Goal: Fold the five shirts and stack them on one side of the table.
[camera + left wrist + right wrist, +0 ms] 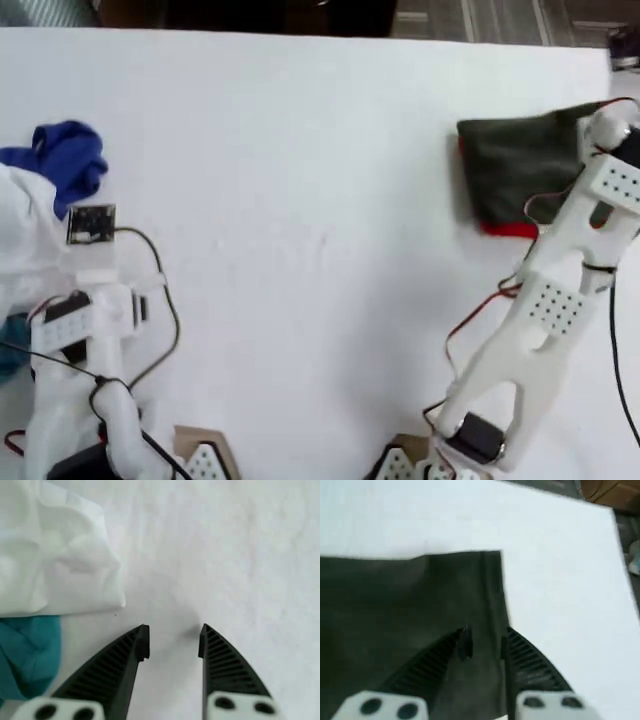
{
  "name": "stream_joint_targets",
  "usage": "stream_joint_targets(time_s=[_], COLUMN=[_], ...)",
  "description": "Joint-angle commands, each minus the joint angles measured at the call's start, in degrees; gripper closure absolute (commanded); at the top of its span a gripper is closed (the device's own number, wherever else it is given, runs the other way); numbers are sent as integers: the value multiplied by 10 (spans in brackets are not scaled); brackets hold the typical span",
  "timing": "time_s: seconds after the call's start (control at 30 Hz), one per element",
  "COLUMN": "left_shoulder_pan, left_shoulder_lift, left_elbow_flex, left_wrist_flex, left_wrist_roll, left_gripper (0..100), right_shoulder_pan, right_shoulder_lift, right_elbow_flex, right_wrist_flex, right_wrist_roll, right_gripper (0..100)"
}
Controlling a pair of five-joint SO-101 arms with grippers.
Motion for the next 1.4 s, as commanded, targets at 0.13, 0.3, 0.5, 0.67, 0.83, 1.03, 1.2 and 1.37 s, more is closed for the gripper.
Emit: stream_joint_targets(time_s=[0.13, 0.3, 0.5, 0.67, 0.83, 1.03, 1.2, 1.37], left_shoulder_pan=[-4, -4, -4, -4, -4, -3, -8, -68], left_shoulder_lift=[-17, -17, -17, -17, -17, -17, -17, -17], left_elbow_flex=[-3, -3, -3, -3, -3, -3, -15, -145], left_wrist_flex=[-9, -10, -10, -10, -10, -8, 2, 130], left_wrist_roll=[0, 0, 0, 0, 0, -1, -4, -1], left_gripper=[819, 819, 819, 819, 819, 819, 819, 817], right_shoulder_pan=[-66, -73, -137, -258, -345, -440, -496, -500], right_shoulder_lift=[-103, -272, -654, -872, -1015, -1077, -1059, -1047], right_elbow_flex=[19, 191, 649, 1055, 1357, 1531, 1603, 1673], right_wrist_flex=[175, 175, 172, 39, -176, -312, -407, -505], right_wrist_roll=[-38, -128, -137, -142, -143, -184, -215, -215], right_gripper=[967, 967, 967, 967, 967, 932, 785, 759])
